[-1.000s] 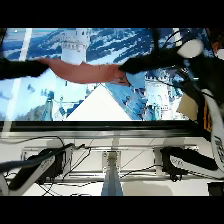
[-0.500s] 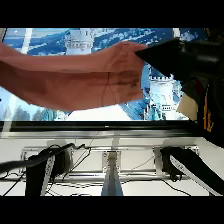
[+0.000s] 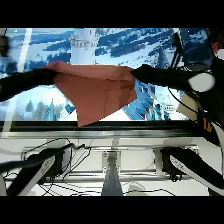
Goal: Fold the clothes and pants, and hang the long-sleeved shirts on hangers.
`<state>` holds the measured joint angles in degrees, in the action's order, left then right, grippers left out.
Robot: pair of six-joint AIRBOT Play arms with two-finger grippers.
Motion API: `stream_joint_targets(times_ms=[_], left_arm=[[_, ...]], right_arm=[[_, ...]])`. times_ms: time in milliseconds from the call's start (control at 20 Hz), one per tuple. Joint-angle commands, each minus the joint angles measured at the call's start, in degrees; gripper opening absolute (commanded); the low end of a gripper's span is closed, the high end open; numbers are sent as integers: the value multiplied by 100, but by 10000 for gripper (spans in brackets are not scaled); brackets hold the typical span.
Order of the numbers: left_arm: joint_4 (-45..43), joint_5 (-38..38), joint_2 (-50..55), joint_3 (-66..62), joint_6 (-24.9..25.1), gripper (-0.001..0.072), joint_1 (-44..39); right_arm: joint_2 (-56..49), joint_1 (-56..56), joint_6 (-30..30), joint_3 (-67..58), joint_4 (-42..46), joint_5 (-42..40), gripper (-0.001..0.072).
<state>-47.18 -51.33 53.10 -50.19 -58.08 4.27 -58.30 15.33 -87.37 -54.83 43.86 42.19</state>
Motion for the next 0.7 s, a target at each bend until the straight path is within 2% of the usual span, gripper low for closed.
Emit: stream_joint_targets(times_ms=[0, 100, 150, 250, 300, 400, 450, 500, 550, 600, 650], left_arm=[[280, 785, 1683, 177, 175, 8, -931], [243, 643, 2177, 162, 146, 8, -1217], [243, 459, 2258, 162, 127, 8, -1235], [175, -227, 2238, 160, 105, 8, -1191], [13, -660, 2203, 162, 33, 8, -1152], [-553, -1488, 2181, 166, -424, 8, -1165], [-748, -1764, 2197, 186, -577, 9, -1226], [-793, -1825, 2214, 216, -584, 10, -1292], [-758, -1790, 2249, 238, -584, 23, -1357], [-717, -1716, 2315, 238, -584, 144, -1440], [-658, -1620, 2376, 238, -581, 407, -1519]], right_arm=[[-944, -59, -46, 326, 422, -1471, 13], [-1270, -369, -46, 328, 450, -1259, 13], [-1335, -608, -42, 328, 470, -876, 14], [-1335, -1106, 37, 319, 568, 223, 14], [-1338, -1353, 299, 304, 715, 1088, 14], [-1342, -1683, 645, 297, 1252, 2610, 14], [-1342, -1720, 651, 299, 1613, 3206, 14], [-1342, -1711, 654, 299, 1917, 3449, 16], [-1342, -1681, 656, 299, 2068, 3462, 58], [-1342, -1665, 686, 299, 2124, 3346, 263], [-1342, -1650, 782, 297, 2122, 3139, 505]])
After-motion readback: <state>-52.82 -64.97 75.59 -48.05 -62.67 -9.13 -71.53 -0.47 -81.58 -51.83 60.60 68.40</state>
